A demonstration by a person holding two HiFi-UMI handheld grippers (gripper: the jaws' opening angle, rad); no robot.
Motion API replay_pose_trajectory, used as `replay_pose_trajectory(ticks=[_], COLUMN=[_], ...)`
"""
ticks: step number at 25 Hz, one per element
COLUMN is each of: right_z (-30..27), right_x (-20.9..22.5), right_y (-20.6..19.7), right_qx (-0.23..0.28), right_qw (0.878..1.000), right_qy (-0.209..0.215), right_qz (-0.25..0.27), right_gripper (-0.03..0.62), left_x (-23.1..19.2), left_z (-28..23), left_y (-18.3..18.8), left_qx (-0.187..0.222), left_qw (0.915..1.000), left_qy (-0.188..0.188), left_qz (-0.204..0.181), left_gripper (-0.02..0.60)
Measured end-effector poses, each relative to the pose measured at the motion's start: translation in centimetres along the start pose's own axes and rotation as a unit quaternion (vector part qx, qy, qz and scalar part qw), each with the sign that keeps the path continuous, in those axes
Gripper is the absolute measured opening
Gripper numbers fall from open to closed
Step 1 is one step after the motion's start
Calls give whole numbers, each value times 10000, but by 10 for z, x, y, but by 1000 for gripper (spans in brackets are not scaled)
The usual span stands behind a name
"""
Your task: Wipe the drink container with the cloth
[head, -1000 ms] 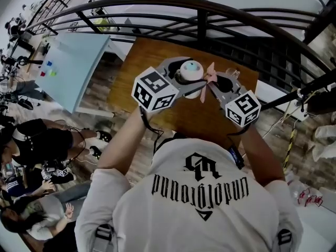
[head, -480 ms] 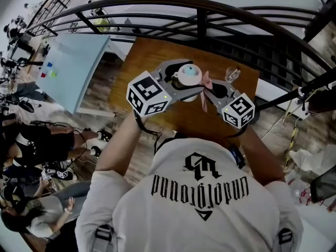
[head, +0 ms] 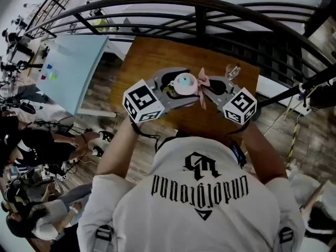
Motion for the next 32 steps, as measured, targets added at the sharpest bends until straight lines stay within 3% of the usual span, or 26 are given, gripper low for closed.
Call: replay_pose_trajectory(ticks=[3, 6, 10, 15, 18, 25, 28, 32], right_z=[1, -1, -9, -24, -29, -30, -31, -39], right_x=[-3, -4, 2, 1, 0, 2, 1, 5], right_y=[43, 62, 34, -18, -31, 4, 30, 21], right_qx=[311, 422, 224, -298, -433, -69, 222, 130], right_qw=[9989, 9976, 9993, 9970, 9958, 9963, 9946, 9937], right_qy=[167, 292, 279, 559, 630, 758, 943, 995], right_qz=[320, 458, 135, -435, -504, -390, -361, -508], right_gripper=[48, 48, 48, 48, 48, 48, 48, 48], left_x=[5, 11, 16, 25, 28, 38, 38, 37], left_z=[2, 3, 6, 6, 4, 3, 1, 3], left_y=[1, 6, 13, 19, 13, 11, 7, 11], left_qx=[46, 162, 302, 410, 359, 123, 259, 295], left_qw=[9997, 9990, 9979, 9947, 9937, 9940, 9923, 9919], left_qy=[-155, -290, -411, -770, -865, -984, -1104, -1144], left_qz=[-176, -286, -395, -544, -608, -462, -493, -459], left_gripper=[391, 391, 391, 390, 390, 390, 390, 390])
Point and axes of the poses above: the fingertips, and each gripper's own axes: z backward along the fingers, x to its right, y out of its top, the point moved 7 cm from there along z, backward along the fingers, and after that the axes turned 4 degrees about -x, right-handed, at the moved point
